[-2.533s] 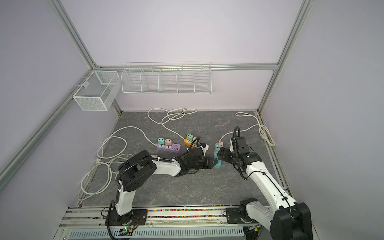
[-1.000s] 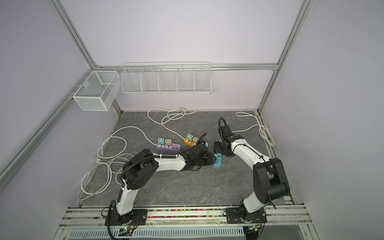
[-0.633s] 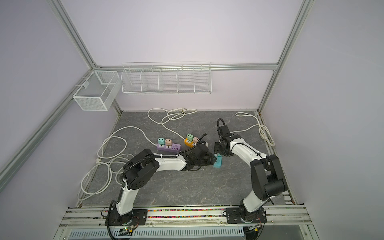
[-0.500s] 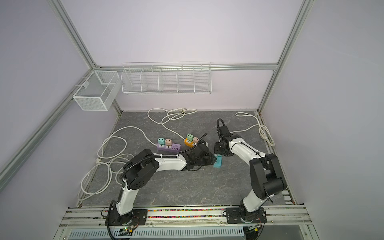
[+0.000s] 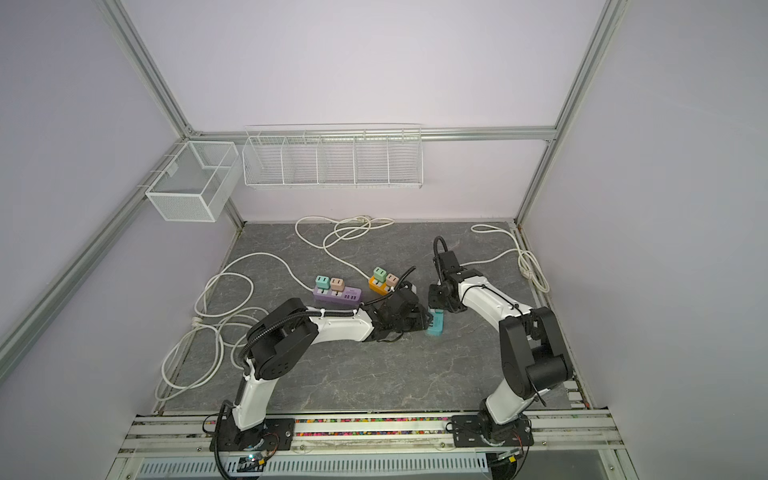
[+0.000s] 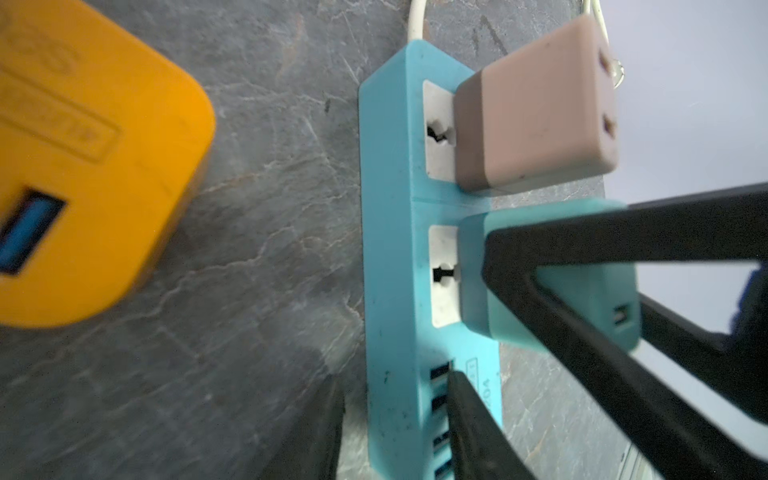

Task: Pull the plug off the socket
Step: 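Pull the mint adapter out of the teal strip with left gripper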

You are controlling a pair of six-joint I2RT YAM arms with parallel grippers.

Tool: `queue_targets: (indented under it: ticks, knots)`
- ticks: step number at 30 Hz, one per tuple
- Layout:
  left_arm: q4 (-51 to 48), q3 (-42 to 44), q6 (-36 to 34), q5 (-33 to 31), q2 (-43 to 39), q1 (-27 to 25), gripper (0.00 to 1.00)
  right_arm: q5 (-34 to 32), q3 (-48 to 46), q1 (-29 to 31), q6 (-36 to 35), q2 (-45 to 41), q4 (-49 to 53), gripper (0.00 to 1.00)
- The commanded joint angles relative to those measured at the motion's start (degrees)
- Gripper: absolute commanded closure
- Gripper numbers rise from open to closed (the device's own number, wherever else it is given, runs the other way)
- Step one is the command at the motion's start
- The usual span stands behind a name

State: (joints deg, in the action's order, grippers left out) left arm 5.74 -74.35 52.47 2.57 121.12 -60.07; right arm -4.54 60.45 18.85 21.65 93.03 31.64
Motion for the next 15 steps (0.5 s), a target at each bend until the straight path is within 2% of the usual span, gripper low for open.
queue_targets:
  ticks: [1,5,15]
  knots:
    - [-9.22,-1.12,-0.04,-1.68,2.77,0.06,0.59,0.90,-0.50,-0.27,-1.56,0.14,-0.49,0.57]
    - [-9.10,-2.04,0.00,-0.30,3.51,0.04,0.59,0.00,-1.26,-0.43,-1.84,-0.74,-0.30,0.62]
    - [-10.26,-1.00,0.66,-1.74,2.83,-0.13,0.61,1.07,-2.98,0.04,-0.19,-2.81,-2.25,0.69]
